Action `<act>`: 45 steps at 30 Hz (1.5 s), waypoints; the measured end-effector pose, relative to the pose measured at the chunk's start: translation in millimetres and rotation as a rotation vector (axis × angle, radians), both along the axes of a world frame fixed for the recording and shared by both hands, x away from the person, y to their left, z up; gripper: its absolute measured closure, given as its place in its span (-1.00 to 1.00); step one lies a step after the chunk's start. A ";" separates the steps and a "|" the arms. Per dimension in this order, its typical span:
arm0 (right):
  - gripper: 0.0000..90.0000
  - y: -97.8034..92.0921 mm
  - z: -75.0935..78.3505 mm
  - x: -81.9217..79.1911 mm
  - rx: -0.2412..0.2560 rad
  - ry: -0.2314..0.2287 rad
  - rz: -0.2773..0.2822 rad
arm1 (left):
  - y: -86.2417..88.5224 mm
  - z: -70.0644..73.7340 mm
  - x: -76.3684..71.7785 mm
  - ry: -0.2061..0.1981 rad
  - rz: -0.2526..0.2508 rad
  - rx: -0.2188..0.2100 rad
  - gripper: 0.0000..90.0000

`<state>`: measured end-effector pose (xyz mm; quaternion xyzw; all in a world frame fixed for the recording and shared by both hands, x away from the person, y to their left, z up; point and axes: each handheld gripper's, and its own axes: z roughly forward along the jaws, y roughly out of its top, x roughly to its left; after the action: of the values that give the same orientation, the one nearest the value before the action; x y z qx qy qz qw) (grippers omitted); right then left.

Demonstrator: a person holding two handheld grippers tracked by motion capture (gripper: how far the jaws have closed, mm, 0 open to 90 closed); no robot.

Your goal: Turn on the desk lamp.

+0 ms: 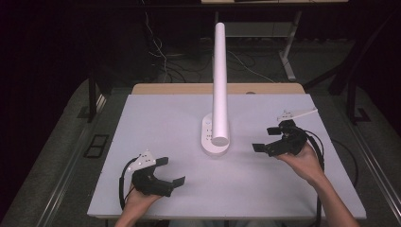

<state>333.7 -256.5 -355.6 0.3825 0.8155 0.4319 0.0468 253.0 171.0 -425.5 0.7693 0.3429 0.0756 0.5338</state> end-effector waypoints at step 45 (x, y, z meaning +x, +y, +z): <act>-0.98 65.3 8.9 79.1 -0.049 -0.002 0.027 | 1.9 0.0 1.3 -0.001 -0.004 -0.005 -1.00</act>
<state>412.8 -191.2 -346.7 0.3696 0.8310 0.4126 0.0511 254.3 172.8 -425.5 0.7686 0.3414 0.0739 0.5360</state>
